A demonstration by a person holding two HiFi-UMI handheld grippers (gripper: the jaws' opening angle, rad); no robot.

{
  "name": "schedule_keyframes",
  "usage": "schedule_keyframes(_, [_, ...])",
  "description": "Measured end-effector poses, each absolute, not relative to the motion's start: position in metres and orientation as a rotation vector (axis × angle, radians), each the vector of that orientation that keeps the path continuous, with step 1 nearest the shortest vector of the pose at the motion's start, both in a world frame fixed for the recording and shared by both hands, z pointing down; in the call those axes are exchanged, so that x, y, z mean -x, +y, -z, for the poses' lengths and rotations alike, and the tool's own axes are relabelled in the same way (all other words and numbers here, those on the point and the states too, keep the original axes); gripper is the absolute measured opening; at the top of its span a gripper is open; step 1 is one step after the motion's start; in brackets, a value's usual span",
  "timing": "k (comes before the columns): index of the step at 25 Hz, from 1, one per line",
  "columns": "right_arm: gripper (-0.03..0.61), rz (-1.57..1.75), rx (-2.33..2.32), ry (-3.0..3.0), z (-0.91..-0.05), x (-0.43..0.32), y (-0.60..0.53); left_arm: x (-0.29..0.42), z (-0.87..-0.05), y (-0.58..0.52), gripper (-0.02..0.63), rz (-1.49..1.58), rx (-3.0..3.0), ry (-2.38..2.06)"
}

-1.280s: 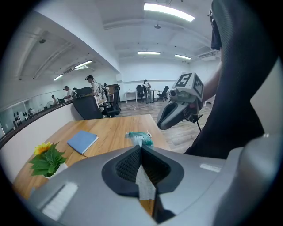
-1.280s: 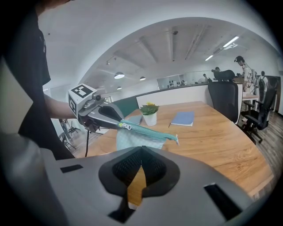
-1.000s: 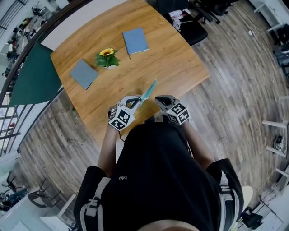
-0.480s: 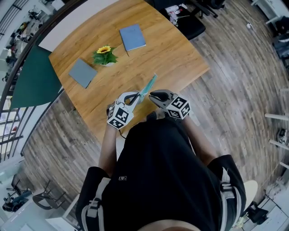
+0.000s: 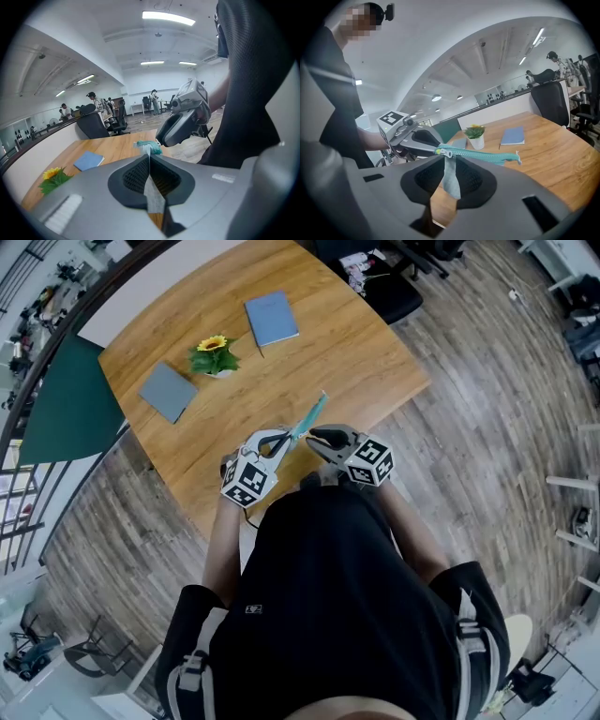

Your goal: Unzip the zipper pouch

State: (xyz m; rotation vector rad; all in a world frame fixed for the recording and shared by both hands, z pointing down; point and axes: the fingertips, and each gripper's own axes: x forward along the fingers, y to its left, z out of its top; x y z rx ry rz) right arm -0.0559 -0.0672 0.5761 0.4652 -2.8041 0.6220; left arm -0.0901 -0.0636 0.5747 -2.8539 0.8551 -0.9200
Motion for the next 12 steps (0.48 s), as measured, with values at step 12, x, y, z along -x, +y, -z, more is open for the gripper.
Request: schedule_keyframes(12, [0.071,-0.65,-0.435,-2.834,-0.571,0.048,-0.062,0.075,-0.581,-0.059,0.008,0.949,2.859,0.788])
